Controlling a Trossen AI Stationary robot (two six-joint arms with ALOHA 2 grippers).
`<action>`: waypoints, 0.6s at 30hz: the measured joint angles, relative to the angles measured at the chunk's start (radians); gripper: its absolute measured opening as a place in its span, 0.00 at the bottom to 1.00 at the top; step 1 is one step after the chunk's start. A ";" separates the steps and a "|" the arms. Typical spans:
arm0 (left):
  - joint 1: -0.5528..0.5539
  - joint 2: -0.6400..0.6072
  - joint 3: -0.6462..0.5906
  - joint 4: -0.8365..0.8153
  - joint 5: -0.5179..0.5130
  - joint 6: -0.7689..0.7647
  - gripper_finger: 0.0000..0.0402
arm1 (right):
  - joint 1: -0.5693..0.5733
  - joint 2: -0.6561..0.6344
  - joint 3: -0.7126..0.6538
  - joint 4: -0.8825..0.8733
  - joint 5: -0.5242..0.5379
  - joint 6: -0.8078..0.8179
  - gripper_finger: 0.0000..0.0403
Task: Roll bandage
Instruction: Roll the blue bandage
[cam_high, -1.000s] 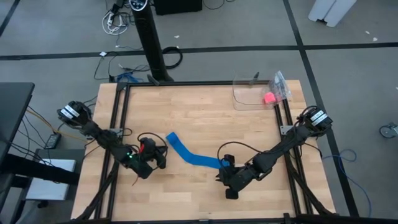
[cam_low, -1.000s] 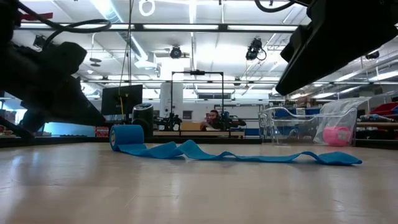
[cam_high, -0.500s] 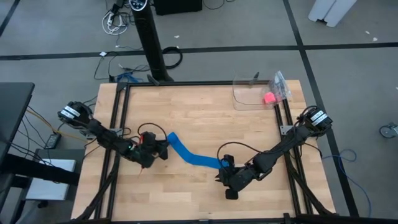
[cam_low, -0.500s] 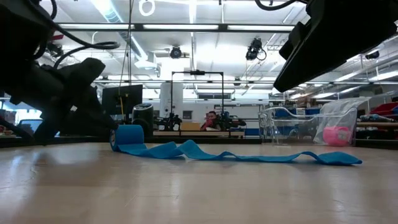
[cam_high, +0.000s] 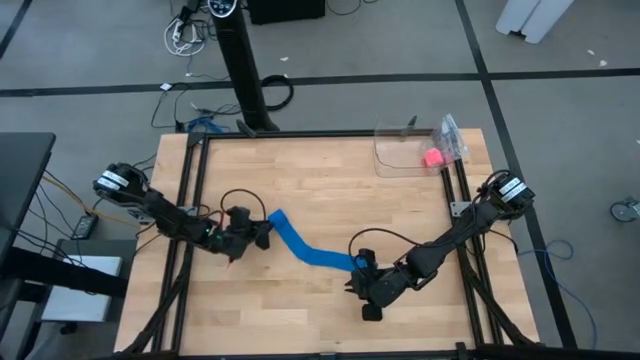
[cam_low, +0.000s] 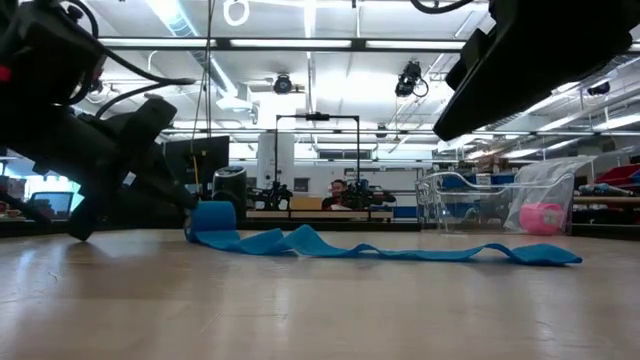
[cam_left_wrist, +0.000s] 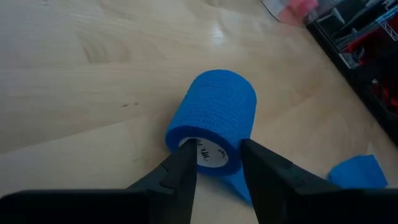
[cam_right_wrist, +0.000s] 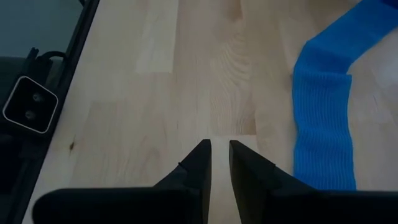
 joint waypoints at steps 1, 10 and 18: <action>0.007 0.000 0.000 0.002 0.003 0.001 0.33 | 0.000 0.000 0.000 0.003 0.000 -0.002 0.14; 0.045 0.001 0.000 0.055 0.010 0.040 0.33 | 0.000 0.000 0.000 0.018 0.000 -0.025 0.14; 0.106 0.001 0.001 0.090 0.065 0.104 0.33 | 0.000 0.000 0.000 0.027 0.016 -0.037 0.14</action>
